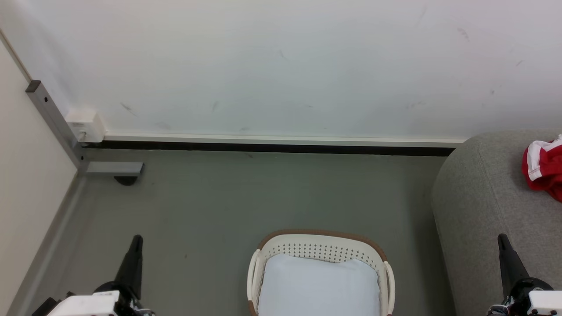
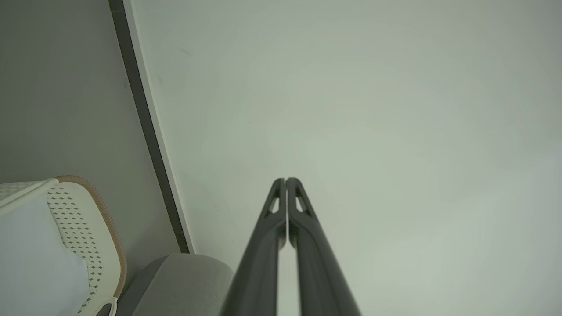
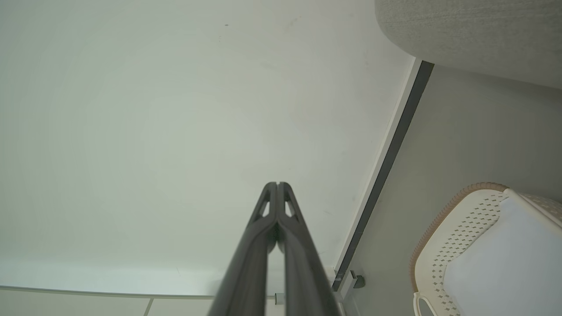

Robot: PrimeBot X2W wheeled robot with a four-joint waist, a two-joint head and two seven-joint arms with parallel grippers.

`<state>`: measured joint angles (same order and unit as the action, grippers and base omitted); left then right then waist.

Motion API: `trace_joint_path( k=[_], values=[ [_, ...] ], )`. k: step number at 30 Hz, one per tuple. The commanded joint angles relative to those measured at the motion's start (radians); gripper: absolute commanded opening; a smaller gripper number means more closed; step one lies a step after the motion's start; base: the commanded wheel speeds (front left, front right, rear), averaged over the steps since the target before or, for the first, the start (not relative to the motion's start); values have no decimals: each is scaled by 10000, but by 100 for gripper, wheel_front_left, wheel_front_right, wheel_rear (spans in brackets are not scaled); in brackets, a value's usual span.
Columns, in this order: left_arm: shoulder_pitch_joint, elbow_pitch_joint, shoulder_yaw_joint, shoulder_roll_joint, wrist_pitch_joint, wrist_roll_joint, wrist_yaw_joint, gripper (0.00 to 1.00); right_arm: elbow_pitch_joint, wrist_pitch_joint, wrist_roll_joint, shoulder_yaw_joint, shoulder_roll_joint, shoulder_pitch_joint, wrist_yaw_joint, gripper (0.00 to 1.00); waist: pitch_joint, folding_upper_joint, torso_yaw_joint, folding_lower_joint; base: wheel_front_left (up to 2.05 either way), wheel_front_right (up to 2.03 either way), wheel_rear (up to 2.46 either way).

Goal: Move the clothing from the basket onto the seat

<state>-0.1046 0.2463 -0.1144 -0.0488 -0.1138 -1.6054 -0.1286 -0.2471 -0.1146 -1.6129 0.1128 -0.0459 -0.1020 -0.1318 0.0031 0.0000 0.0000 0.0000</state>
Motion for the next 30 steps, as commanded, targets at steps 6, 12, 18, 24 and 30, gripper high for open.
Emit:
trace_joint_path(
  k=[6,12,18,24,30],
  values=[
    [-82,-36,-18,-21,-41,-138,-46,0,54,-26,-4,37,-79,-125,21,0,0,0,0,0,0,0,0],
    [-82,-36,-18,-21,-41,-138,-46,0,54,-26,-4,37,-79,-125,21,0,0,0,0,0,0,0,0],
    [-82,-37,-18,-21,-41,-138,-46,0,54,-25,-2,37,-79,-125,21,0,0,0,0,0,0,0,0],
    [-82,-37,-18,-21,-41,-138,-46,0,52,-25,-2,37,-79,-125,21,0,0,0,0,0,0,0,0],
    [-82,-37,-17,-21,-41,-138,-46,0,52,-25,-3,37,-79,-125,21,0,0,0,0,0,0,0,0]
  ],
)
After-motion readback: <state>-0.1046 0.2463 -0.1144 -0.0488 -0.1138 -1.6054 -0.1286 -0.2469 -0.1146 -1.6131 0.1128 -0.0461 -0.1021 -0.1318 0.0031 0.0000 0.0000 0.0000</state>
